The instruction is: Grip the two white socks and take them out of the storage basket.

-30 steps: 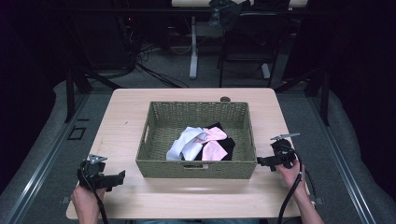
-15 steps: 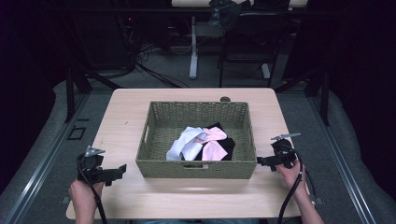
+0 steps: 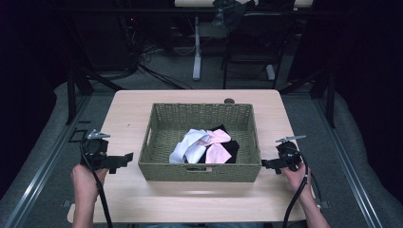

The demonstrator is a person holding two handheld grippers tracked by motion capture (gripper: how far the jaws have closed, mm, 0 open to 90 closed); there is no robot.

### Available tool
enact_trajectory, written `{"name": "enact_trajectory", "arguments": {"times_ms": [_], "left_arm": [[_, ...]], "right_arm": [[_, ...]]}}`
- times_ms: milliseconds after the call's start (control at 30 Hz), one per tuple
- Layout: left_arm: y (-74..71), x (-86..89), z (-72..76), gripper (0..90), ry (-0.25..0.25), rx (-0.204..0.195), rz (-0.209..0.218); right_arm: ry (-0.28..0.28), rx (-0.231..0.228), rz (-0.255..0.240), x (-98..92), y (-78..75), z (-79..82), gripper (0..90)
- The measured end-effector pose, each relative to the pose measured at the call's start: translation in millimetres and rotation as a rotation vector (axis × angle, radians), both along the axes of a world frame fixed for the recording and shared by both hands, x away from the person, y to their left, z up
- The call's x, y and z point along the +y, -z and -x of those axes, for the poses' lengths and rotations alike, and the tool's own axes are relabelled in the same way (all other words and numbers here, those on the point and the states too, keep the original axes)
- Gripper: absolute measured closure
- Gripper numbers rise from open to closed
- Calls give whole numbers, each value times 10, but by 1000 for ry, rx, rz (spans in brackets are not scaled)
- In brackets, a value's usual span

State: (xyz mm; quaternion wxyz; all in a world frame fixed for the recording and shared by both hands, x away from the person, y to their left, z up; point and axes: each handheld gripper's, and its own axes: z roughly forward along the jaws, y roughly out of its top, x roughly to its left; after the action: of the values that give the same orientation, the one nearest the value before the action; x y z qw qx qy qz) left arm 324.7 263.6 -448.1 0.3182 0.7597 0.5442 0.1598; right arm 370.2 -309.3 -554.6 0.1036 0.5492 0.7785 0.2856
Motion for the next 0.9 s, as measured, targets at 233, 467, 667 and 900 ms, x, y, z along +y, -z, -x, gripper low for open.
{"name": "enact_trajectory", "arguments": {"times_ms": [233, 467, 667, 900], "left_arm": [[-153, -159, -158, 1, 55, 11, -10], [-256, -347, -345, 1, 102, 32, -25], [-292, -548, -535, 7, 142, 54, -31], [-263, -749, -684, 2, 176, 89, -64]], "right_arm": [[0, 1, -2, -2, -1, -1, 70], [-1, 2, 1, -6, -2, -1, 71], [-1, 2, -1, -3, 0, -3, 71], [-4, 0, 2, -1, 2, -3, 72]]}}
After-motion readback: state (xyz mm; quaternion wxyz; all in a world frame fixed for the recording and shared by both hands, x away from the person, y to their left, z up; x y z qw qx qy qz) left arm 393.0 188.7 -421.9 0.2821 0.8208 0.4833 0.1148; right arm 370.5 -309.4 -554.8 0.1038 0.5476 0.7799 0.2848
